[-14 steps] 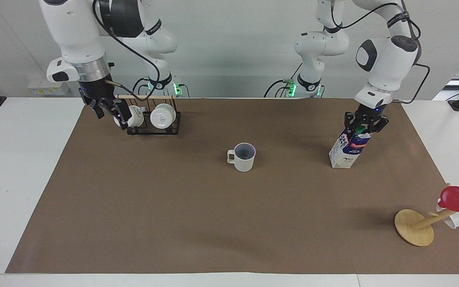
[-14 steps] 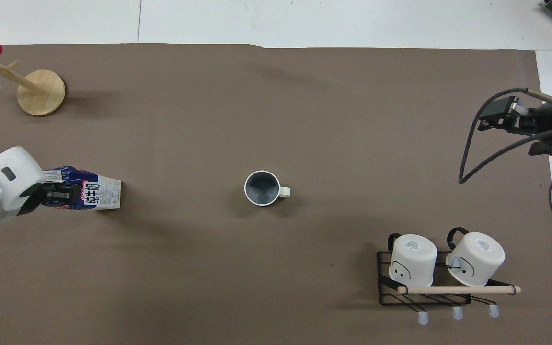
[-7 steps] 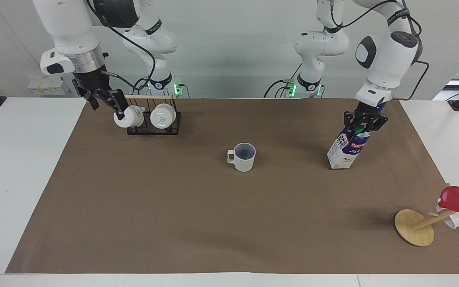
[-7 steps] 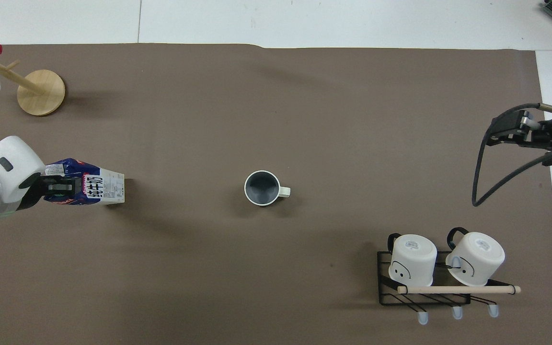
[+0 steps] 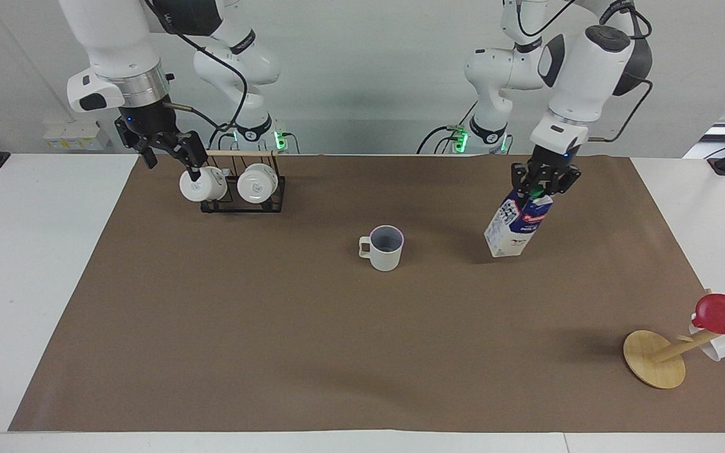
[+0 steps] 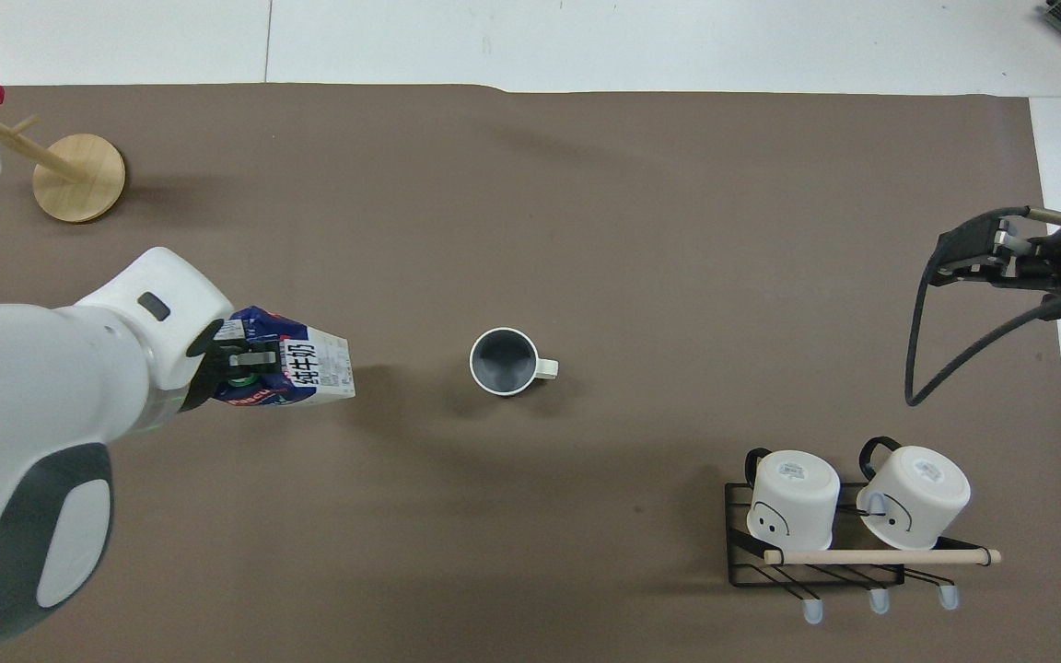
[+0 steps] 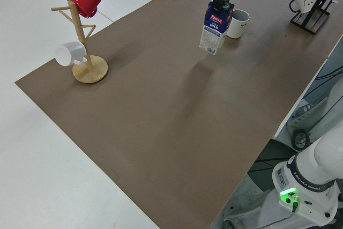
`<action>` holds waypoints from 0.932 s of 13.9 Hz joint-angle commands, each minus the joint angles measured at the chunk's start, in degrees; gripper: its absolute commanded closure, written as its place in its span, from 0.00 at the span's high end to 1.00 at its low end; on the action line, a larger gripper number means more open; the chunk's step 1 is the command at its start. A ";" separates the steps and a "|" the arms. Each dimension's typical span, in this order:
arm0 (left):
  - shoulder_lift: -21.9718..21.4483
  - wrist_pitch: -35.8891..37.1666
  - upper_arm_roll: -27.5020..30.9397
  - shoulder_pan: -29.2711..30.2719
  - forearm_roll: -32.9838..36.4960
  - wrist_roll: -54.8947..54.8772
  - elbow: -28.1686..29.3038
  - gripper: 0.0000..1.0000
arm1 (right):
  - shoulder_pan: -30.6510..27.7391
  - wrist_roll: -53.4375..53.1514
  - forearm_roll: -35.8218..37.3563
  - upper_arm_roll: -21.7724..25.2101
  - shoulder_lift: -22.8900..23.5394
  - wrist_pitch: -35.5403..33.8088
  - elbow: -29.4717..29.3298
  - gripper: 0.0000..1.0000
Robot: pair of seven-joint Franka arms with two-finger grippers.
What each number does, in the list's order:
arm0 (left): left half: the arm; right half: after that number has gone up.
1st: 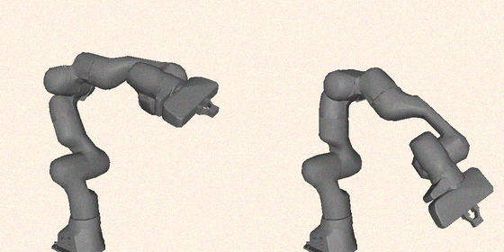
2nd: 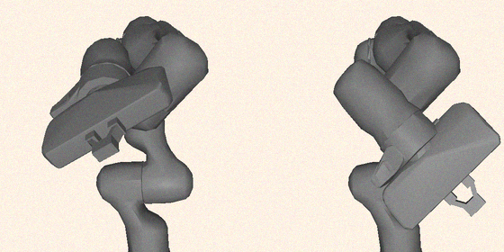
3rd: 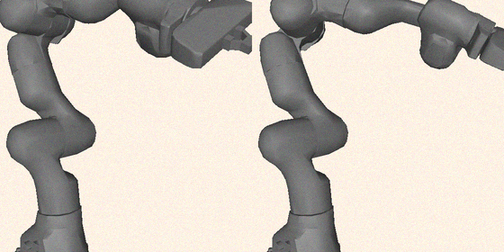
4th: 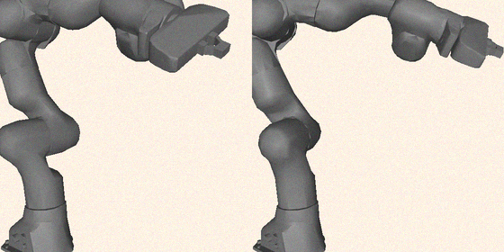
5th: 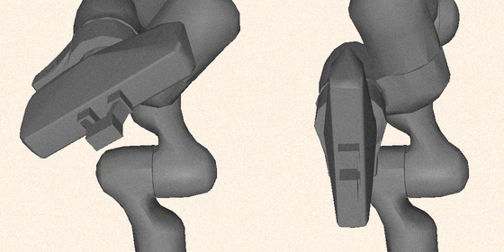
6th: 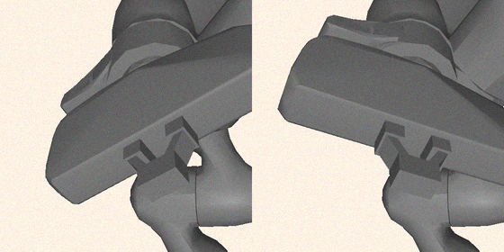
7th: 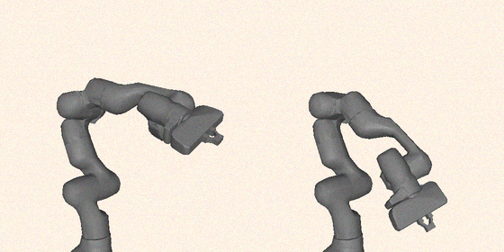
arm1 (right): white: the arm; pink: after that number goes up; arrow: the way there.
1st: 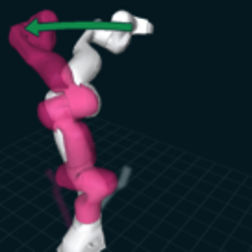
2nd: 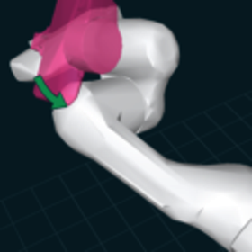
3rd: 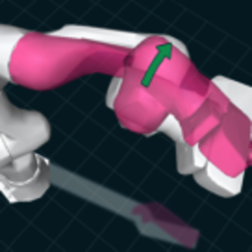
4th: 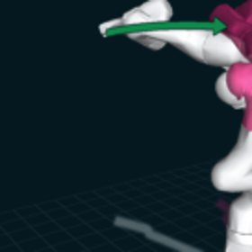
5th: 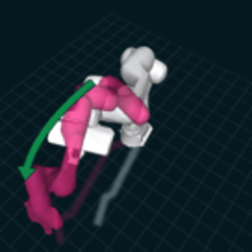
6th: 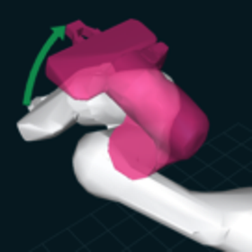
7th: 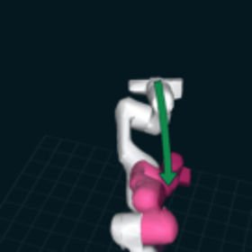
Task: Place cup and milk on table
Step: 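Carry the milk carton with the left gripper beside the dark mug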
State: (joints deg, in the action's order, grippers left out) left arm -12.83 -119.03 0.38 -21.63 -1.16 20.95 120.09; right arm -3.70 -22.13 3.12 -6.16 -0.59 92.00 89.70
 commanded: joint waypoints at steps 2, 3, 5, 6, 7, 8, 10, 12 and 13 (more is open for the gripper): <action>2.80 2.48 1.03 -6.39 0.02 7.34 -4.68 0.45 | -0.87 1.04 -1.10 -0.08 -0.03 -1.12 -0.67 1.00; 3.68 3.53 1.03 -7.79 0.37 8.83 -5.73 0.45 | -0.79 1.04 -1.18 -0.08 -0.03 -1.12 -0.67 1.00; 7.19 3.28 0.76 -10.00 0.90 12.09 -7.93 0.45 | -0.87 1.04 -1.18 -0.08 -0.03 -1.12 -0.67 1.00; 8.69 2.75 0.50 -10.35 3.08 13.49 -8.46 0.45 | -0.87 1.04 -1.18 -0.08 -0.03 -1.12 -0.67 1.00; 9.57 2.05 0.15 -10.97 4.75 14.90 -8.47 0.45 | -0.87 1.04 -1.18 -0.08 -0.03 -1.12 -0.67 1.00; 10.19 1.35 0.15 -10.97 4.94 15.00 -8.38 0.45 | -0.79 1.04 -1.18 -0.08 -0.03 -1.12 -0.67 1.00; 10.37 0.64 0.15 -10.97 5.03 15.09 -8.12 0.45 | -0.87 1.04 -1.18 -0.08 -0.03 -1.12 -0.67 1.00; 10.81 -0.68 0.15 -10.88 5.21 15.00 -7.41 0.45 | -0.87 1.04 -1.10 -0.08 -0.03 -1.03 -0.67 1.00; 11.68 -0.94 0.15 -10.97 5.21 15.18 -7.41 0.45 | -0.87 1.04 -1.18 -0.08 -0.03 -1.03 -0.67 1.00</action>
State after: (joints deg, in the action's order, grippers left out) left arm -2.47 -118.97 -0.19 -31.51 2.33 34.58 113.12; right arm -3.97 -22.13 3.12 -6.11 -0.59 92.00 89.70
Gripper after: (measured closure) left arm 0.546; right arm 0.000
